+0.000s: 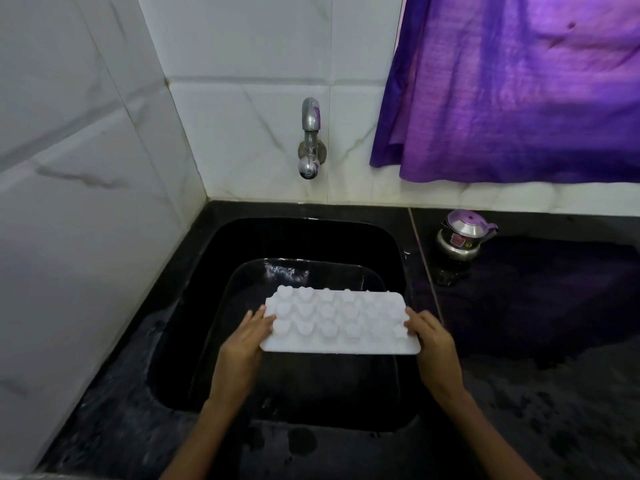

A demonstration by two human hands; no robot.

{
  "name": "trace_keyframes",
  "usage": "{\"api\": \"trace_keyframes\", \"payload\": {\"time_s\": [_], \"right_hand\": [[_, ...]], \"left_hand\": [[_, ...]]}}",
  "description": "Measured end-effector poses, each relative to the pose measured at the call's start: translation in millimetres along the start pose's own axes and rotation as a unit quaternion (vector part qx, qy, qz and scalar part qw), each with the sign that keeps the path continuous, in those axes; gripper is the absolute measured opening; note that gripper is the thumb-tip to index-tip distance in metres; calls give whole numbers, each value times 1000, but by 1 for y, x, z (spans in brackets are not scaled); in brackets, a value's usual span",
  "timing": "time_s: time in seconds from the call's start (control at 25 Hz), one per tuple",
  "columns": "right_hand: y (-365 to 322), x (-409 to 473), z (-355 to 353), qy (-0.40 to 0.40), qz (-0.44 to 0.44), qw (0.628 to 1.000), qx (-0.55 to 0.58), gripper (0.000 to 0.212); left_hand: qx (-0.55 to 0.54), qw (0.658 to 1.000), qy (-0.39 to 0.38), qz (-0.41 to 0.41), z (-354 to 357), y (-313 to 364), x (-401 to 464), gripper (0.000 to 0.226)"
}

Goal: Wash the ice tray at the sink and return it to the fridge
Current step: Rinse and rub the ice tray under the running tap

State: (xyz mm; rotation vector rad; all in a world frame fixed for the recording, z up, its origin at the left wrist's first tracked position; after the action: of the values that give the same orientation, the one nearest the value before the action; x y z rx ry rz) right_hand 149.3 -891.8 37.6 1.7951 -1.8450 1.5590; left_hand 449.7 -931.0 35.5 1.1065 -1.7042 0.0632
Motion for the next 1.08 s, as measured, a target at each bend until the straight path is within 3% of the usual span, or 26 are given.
{"api": "trace_keyframes", "payload": {"time_s": [0.16,0.32,0.4,0.68,0.8,0.92,1.08], "right_hand": [[-2,17,-7,43,15,999,13,20],[4,14,15,-31,28,999,-5,27],[8,23,13,-26,65,996,46,35],[-1,87,5,-23,205,953,222,65],[1,102,1,-19,226,940,253,48],[8,102,9,-84,268,924,259,34],[33,82,8,-106,341,899,253,33]], "left_hand": [[-29,999,20,3,-3,-2,12,20],[-35,986,-52,-153,14,-23,3,37],[-79,974,-29,-211,5,-24,16,43],[-180,941,28,-284,-18,-16,79,56],[-232,913,69,-328,-16,-13,88,46],[-272,878,87,-383,-7,-13,91,31],[-296,841,7,-453,19,-1,73,26]]}}
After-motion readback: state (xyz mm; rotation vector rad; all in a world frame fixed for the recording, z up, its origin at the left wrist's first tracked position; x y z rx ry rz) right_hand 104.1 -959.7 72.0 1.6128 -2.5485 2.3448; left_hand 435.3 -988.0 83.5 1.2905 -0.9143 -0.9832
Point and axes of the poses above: each hand's wrist, its own x-axis towards the middle knuckle, its own z-axis out of the palm, y = z × x, the point moved 6 cm from there along x, towards the middle knuckle, and after that the axes turned 14 degrees about y, right-handed, at the moved point
